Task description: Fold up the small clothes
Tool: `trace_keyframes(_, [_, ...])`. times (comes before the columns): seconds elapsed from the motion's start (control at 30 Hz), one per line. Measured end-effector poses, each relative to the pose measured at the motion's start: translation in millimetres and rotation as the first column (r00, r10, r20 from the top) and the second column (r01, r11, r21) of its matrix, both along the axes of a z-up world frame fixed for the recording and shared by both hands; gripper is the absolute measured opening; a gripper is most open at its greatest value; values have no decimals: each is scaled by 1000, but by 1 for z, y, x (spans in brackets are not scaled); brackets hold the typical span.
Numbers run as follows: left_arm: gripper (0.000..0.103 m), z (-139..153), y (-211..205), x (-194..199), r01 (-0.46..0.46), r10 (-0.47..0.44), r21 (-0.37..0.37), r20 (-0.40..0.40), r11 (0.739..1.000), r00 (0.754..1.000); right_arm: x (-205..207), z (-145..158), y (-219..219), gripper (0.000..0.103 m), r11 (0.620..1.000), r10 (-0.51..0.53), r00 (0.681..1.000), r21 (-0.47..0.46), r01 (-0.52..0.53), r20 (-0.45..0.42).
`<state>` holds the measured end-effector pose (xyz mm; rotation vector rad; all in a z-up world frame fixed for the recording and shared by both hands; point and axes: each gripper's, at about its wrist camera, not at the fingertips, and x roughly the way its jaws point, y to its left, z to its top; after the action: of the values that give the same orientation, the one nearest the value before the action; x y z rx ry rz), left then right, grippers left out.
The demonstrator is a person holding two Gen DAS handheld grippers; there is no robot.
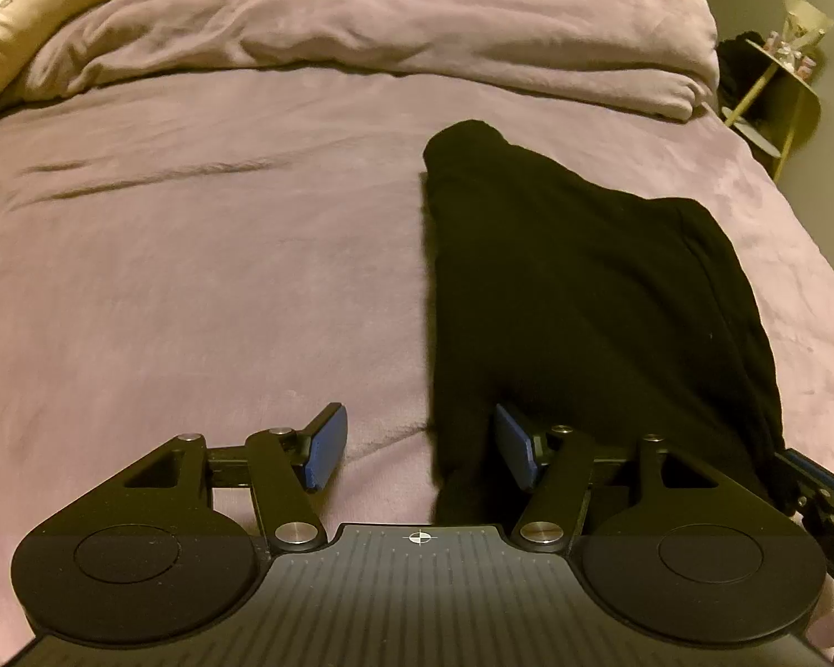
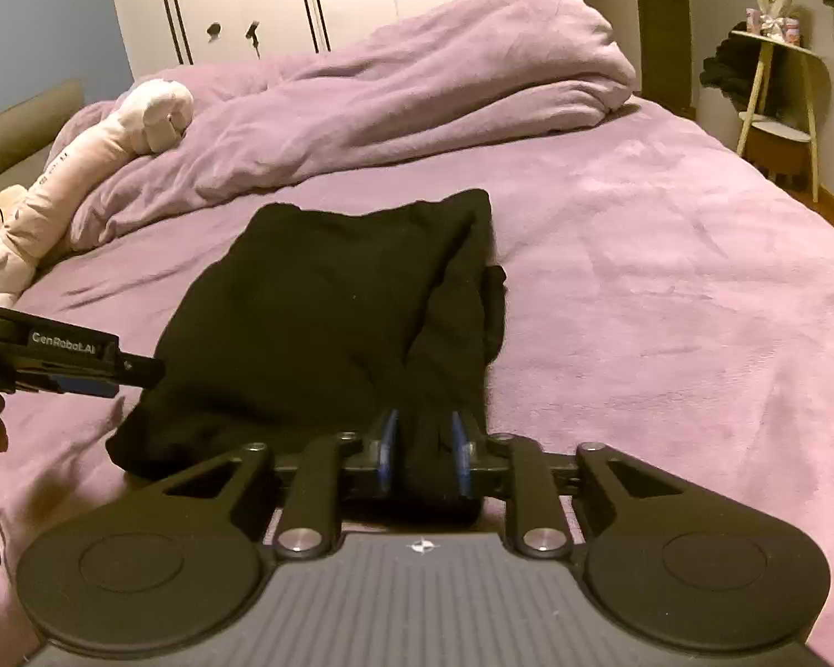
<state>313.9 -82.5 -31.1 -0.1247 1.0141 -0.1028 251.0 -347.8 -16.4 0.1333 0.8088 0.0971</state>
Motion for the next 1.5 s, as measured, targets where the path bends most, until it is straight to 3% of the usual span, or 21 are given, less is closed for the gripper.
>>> trace_keyframes(0.27, [64, 0, -3, 0, 10, -10, 28, 5, 1000, 1000, 15, -9, -10, 21, 988, -10, 999, 154, 17, -41])
trace_keyframes(0.43, [64, -1, -3, 0, 9, -9, 26, 4, 1000, 1000, 22, -18, -12, 22, 982, -2, 998, 187, 15, -69])
trace_keyframes(0.67, [65, 0, -3, 0, 10, -10, 27, 3, 1000, 1000, 16, -7, -3, 23, 988, 11, 1000, 156, -7, -24])
trace_keyframes(0.87, [65, 0, -3, -1, 10, -10, 28, 4, 1000, 1000, 20, -16, -3, 23, 984, 14, 998, 178, -4, -58])
trace_keyframes(1.0, [65, 1, -1, -1, 4, -4, 19, 0, 1000, 1000, 21, -14, -3, 11, 984, 30, 998, 179, -21, -49])
trace_keyframes(1.2, [66, 8, 0, -3, 18, -19, 16, 5, 1000, 1000, 9, 3, -8, 6, 990, -3, 999, 138, -2, 32])
trace_keyframes(1.27, [68, 10, 2, -3, 34, -34, -3, 11, 999, 999, 2, 12, -15, 6, 991, -60, 996, 125, 51, 72])
trace_keyframes(1.33, [69, 11, 3, -2, 39, -39, -15, 12, 999, 999, 1, 11, -17, 4, 995, -86, 994, 50, 82, 73])
trace_keyframes(1.43, [69, 10, 8, 0, 36, -36, -52, -3, 998, 999, 9, -12, -19, 5, 997, -70, 997, 24, 70, -11])
trace_keyframes(1.5, [69, 7, 15, 3, 30, -32, -99, -17, 995, 999, 10, -10, -20, 5, 999, -36, 999, 15, 36, 2])
